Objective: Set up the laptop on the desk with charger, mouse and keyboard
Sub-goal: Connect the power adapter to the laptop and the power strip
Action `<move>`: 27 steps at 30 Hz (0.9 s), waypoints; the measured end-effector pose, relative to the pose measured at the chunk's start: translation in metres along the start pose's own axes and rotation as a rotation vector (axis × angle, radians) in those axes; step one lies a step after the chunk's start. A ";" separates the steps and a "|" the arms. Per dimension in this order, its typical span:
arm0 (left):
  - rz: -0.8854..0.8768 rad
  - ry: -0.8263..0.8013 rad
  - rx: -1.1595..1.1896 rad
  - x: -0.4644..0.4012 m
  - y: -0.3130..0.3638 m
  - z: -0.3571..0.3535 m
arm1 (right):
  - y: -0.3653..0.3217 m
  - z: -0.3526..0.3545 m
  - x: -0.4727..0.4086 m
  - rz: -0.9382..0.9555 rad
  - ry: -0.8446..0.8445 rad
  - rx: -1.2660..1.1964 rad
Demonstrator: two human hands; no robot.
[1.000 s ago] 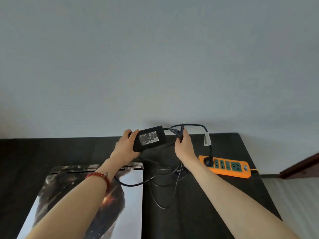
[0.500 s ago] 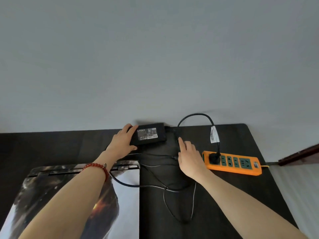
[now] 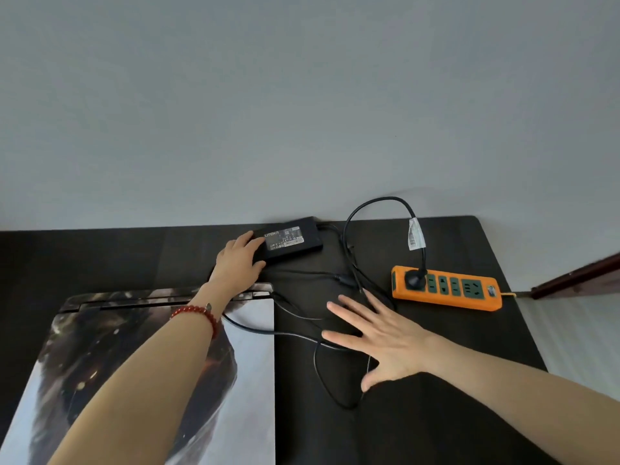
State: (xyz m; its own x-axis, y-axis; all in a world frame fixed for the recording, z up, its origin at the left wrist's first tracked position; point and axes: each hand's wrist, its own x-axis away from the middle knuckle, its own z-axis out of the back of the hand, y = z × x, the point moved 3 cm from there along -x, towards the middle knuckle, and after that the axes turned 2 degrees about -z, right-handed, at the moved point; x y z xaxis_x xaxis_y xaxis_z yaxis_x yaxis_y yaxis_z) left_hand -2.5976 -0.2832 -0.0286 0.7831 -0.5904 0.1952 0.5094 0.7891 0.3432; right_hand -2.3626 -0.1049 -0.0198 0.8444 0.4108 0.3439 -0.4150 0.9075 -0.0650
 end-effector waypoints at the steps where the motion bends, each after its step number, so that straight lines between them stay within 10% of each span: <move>1: 0.006 0.056 0.024 0.009 0.001 0.001 | 0.000 0.001 0.000 0.018 0.016 0.068; 14: -0.457 0.283 -0.195 0.122 0.001 -0.010 | 0.002 0.006 -0.012 0.226 0.095 0.286; 27: -0.267 0.376 -0.324 0.059 -0.008 0.011 | -0.004 0.004 -0.040 0.092 0.221 0.483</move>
State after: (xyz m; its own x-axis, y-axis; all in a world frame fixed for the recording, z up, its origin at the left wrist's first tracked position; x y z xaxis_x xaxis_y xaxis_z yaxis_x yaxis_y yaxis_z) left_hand -2.5592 -0.3261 -0.0097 0.6552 -0.7225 -0.2206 0.7442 0.6675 0.0242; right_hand -2.3959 -0.1253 -0.0291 0.8266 0.5429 0.1483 -0.5555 0.7445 0.3704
